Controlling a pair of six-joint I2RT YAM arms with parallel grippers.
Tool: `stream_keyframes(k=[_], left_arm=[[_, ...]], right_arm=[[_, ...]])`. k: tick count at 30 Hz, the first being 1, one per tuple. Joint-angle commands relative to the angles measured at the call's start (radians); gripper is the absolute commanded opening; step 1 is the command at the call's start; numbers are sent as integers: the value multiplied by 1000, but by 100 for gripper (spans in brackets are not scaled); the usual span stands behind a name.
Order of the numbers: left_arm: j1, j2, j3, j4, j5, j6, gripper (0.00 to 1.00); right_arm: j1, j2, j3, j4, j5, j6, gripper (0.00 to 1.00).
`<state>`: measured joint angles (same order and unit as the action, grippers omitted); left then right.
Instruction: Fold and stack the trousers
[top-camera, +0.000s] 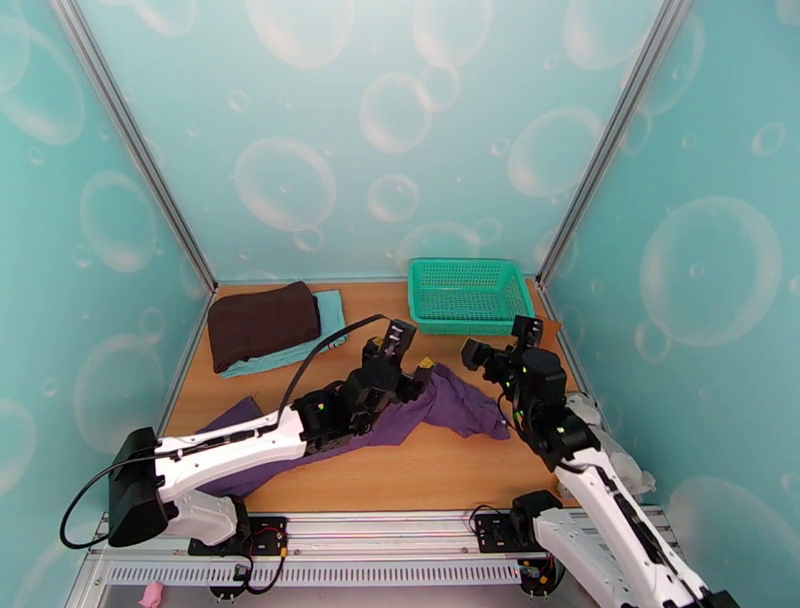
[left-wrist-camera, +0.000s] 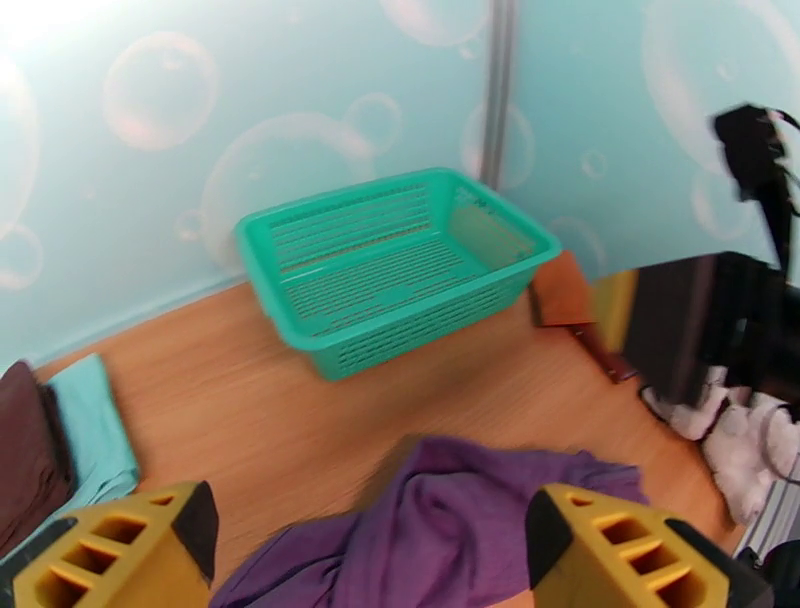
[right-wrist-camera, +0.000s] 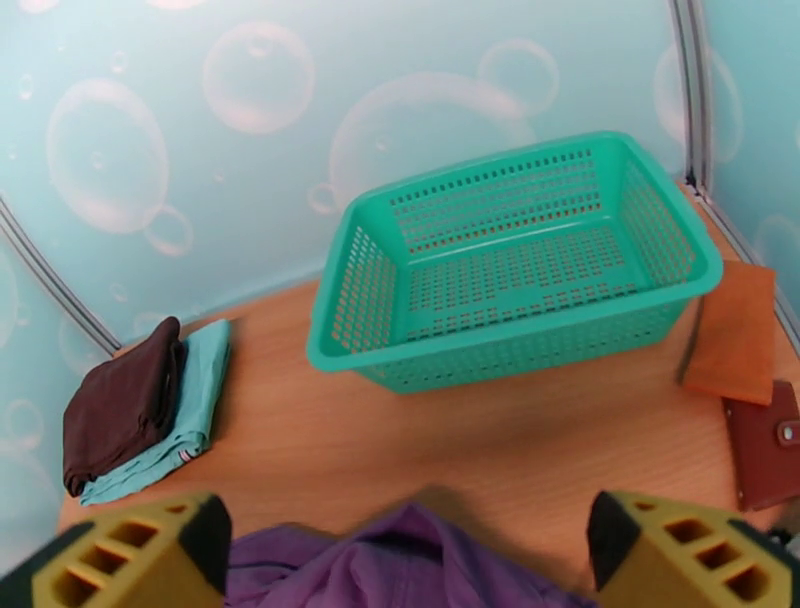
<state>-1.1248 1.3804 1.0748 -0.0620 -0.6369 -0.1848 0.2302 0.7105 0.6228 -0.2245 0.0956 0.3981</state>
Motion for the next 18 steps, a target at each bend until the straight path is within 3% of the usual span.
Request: stream_keyframes(k=[1,4,7,10,15,18], left_arm=[[29,-47,-94,-174,-72,-164,84],[29,-52,-176,-264,20,-248,80],[24,-81,-287,-238,92,-304,73],[26,-106,-380,-185,112,-333,69],[17,-101,-457,-124,233,-336,68],[-4,-67,-464,-104,216,-326,69]], right_arm=[[16,-26,-27,-160,60,44,99],[63,-7,-53,-209,106,81,99],[185,52,-53,-233,241,140,99],[218,157,-52,-235,274,156,97],[343,277,-32,-335,435,261,89],[419,344,-3,-397,521,349,89]])
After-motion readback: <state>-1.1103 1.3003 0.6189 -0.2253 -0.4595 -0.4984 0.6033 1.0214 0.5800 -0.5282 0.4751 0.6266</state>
